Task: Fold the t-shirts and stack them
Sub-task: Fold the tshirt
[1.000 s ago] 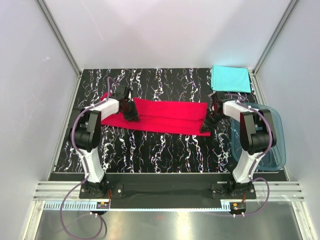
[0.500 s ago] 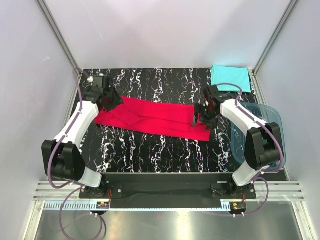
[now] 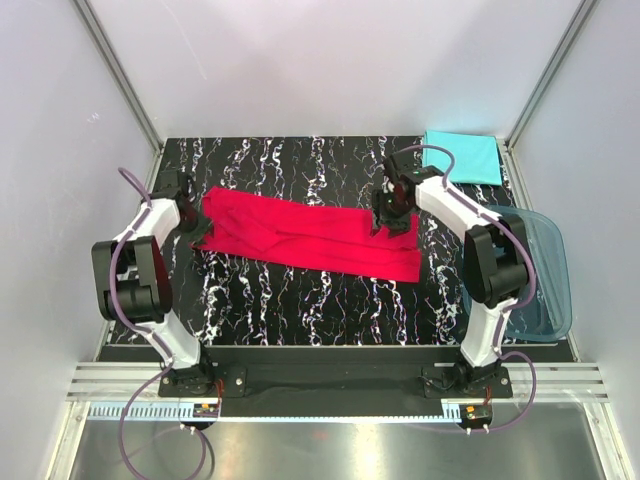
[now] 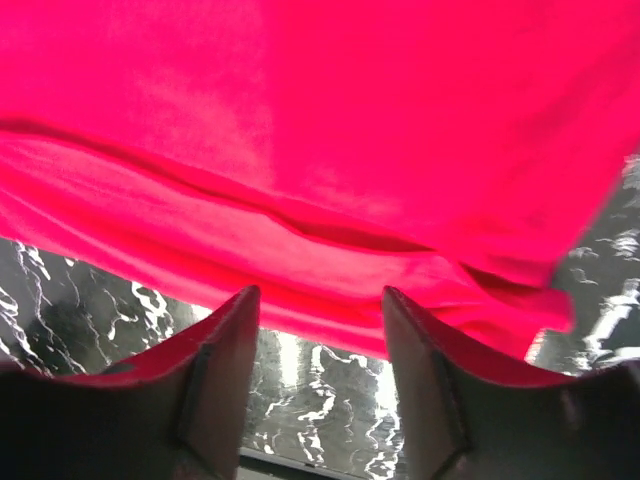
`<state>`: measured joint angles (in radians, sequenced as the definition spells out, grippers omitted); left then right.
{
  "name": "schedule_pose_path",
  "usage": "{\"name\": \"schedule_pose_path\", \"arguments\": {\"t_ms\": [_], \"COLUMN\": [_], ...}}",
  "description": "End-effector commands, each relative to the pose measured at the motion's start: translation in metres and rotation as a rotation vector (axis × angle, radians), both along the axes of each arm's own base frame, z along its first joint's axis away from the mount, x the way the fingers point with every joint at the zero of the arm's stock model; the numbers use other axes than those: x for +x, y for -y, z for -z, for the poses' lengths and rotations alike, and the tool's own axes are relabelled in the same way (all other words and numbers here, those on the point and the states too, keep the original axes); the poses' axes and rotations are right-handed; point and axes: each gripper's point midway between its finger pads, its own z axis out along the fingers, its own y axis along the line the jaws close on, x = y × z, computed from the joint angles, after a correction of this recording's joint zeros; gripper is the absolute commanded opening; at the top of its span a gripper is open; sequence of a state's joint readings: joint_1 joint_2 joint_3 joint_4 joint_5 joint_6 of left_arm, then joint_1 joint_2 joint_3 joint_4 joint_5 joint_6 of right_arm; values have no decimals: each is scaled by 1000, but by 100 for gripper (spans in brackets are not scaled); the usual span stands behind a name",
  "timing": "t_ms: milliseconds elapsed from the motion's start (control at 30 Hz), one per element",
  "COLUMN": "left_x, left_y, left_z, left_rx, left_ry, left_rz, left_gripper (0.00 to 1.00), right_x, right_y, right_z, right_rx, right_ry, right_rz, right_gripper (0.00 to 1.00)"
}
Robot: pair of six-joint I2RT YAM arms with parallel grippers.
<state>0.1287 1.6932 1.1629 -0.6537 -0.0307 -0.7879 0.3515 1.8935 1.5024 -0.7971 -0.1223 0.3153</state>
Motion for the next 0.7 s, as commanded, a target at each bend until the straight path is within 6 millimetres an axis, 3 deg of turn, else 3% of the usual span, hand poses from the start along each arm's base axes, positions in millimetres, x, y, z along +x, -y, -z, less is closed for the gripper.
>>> {"name": "schedule_pose_path", "arguments": {"t_ms": [0, 200, 400, 533, 600, 667], "left_x": [32, 29, 29, 53, 74, 88], "left_y": [-8, -8, -17, -29, -35, -37], "left_z": [-19, 8, 45, 53, 44, 50], "left_rx": [-4, -31, 4, 53, 87, 101], "left_ry": [106, 34, -64, -90, -57, -56], "left_rz": [-21, -44, -33, 18, 63, 146], "left_gripper": [30, 29, 29, 28, 27, 26], "right_x": [-7, -19, -37, -68, -83, -102], "right_y": [-26, -28, -29, -31, -39, -50], "right_z": [-1, 26, 55, 80, 84, 88], "right_rx": [12, 6, 10, -17, -15, -10], "right_ry": [-5, -68, -142, -209, -235, -253], "right_rz": [-67, -76, -87, -108, -114, -139], "right_gripper": [55, 45, 44, 44, 44, 45]}}
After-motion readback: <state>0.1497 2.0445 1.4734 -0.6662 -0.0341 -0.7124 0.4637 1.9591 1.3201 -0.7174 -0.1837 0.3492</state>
